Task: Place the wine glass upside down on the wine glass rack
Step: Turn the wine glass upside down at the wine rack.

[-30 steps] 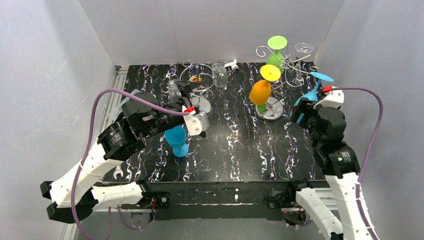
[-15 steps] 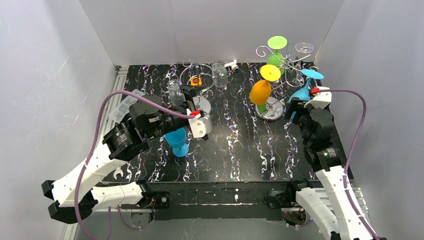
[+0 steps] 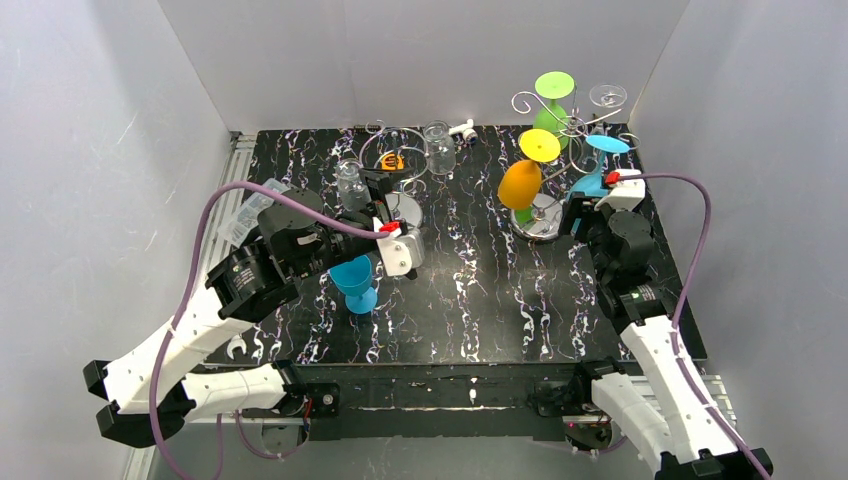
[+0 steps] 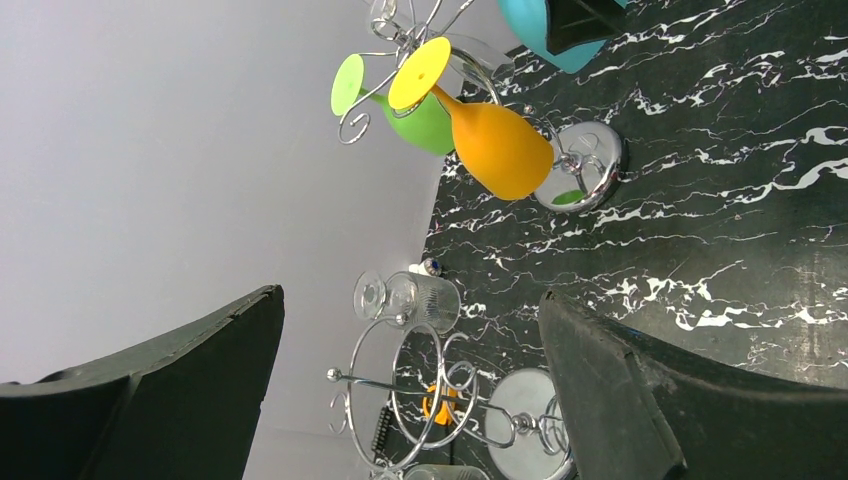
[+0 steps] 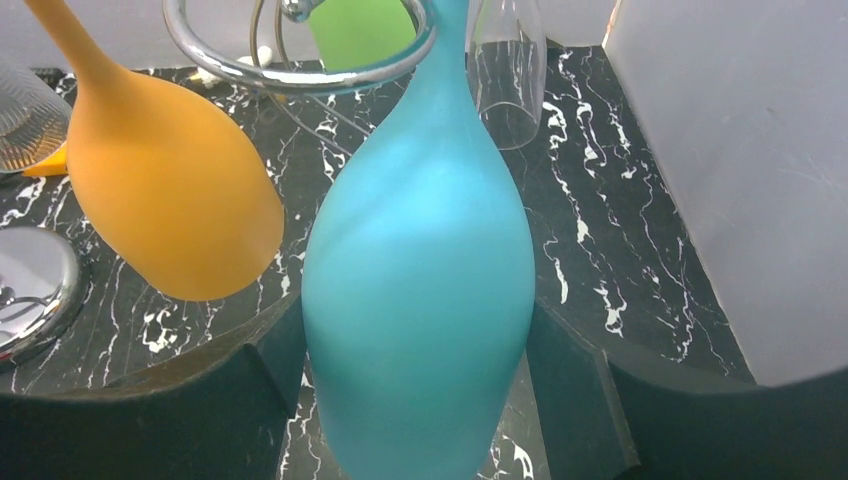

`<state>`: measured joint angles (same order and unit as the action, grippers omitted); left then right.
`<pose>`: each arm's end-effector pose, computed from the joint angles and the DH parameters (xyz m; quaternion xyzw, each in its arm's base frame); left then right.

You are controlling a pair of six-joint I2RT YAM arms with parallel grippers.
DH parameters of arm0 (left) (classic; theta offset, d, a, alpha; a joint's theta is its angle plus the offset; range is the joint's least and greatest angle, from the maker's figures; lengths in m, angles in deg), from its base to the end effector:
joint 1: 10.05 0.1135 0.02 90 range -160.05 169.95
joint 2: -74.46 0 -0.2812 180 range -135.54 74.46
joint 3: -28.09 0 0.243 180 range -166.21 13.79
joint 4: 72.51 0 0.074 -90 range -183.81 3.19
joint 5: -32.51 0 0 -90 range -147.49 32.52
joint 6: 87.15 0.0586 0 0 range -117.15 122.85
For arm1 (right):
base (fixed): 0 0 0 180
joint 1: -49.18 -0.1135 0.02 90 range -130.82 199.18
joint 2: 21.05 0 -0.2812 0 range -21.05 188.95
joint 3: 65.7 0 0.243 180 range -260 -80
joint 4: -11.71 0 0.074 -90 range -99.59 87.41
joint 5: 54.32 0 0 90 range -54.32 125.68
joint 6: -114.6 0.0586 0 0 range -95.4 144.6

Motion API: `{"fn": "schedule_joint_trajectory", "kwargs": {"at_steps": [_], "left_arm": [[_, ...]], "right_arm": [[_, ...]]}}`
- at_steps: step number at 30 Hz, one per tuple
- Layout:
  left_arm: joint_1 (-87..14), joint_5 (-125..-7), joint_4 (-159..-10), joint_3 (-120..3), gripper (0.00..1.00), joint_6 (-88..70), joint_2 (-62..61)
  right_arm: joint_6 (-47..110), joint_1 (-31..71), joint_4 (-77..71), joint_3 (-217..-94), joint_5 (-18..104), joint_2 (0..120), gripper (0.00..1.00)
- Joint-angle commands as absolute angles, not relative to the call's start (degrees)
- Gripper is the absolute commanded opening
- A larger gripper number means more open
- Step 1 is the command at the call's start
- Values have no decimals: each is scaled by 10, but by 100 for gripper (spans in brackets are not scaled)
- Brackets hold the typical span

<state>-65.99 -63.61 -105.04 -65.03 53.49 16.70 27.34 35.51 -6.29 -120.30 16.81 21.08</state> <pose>0.1070 -0.1694 0.4985 0.5750 0.3805 -0.0702 0.7208 0.1770 0.0235 0.3421 0.0401 0.7376 -0.0255 0.6736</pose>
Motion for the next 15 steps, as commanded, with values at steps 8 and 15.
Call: {"fn": "schedule_joint_trajectory", "kwargs": {"at_steps": [8,15], "left_arm": [[-660,-628,-1035,-641,98,542,174],[-659,-628,-1034,-639,98,544,174]], "right_arm": [[255,356,22,-1184,219,219,47],[248,356,38,-1188,231,233,46]]}}
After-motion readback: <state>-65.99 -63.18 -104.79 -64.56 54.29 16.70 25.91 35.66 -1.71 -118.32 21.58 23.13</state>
